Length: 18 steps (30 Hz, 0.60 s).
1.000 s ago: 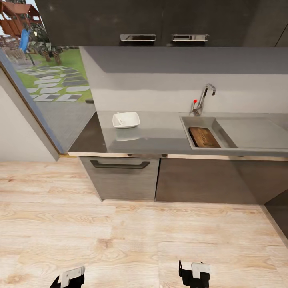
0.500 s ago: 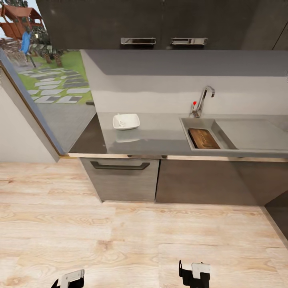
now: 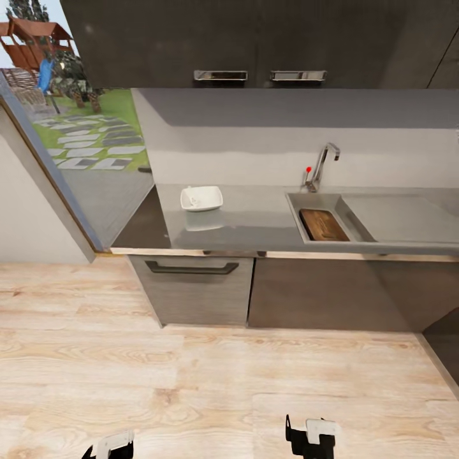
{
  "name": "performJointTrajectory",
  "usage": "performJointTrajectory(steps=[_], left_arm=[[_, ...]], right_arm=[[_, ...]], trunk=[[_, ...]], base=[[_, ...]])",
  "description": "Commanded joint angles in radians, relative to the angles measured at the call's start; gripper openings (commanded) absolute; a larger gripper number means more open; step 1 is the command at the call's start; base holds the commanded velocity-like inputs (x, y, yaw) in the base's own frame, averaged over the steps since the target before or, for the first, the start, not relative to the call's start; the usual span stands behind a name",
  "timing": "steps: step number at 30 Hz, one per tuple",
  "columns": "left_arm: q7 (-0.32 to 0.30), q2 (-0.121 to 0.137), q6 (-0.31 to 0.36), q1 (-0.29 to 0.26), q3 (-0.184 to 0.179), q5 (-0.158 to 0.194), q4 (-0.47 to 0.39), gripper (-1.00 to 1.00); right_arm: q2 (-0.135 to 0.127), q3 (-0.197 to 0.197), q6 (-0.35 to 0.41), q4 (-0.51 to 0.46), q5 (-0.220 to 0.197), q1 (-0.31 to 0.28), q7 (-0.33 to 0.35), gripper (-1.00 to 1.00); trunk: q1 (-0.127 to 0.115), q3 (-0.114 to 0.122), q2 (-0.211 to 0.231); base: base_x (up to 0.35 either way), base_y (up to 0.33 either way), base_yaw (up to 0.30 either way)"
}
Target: In the kitchen, take the Vidalia onion out of the sink, dice it on the chopping board with the paring knife, put the diced onion into the bowl on the countertop, then place both the paring knife and the chopping board into the sink.
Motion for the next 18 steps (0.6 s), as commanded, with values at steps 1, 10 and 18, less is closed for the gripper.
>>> performJointTrajectory(steps=[1, 10, 18], left_arm=[[0.004, 0.000, -0.002, -0.001, -0.009, 0.006, 0.000, 1.00], [0.004, 0.000, -0.002, -0.001, -0.009, 0.006, 0.000, 1.00], [0.004, 0.000, -0.002, 0.000, -0.009, 0.006, 0.009, 1.00]], right_arm=[[0.000, -0.004, -0.001, 0.000, 0.011, -0.001, -0.008, 1.00], [0.000, -0.004, -0.001, 0.000, 0.011, -0.001, -0.008, 1.00], [0.000, -0.004, -0.001, 0.001, 0.011, -0.001, -0.008, 1.00]], trunk=[[0.000, 0.000, -0.001], [0.000, 0.015, -0.001], [0.000, 0.027, -0.001]], base=[[0.000, 0.000, 0.000], [0.000, 0.000, 0.000], [0.000, 0.000, 0.000]])
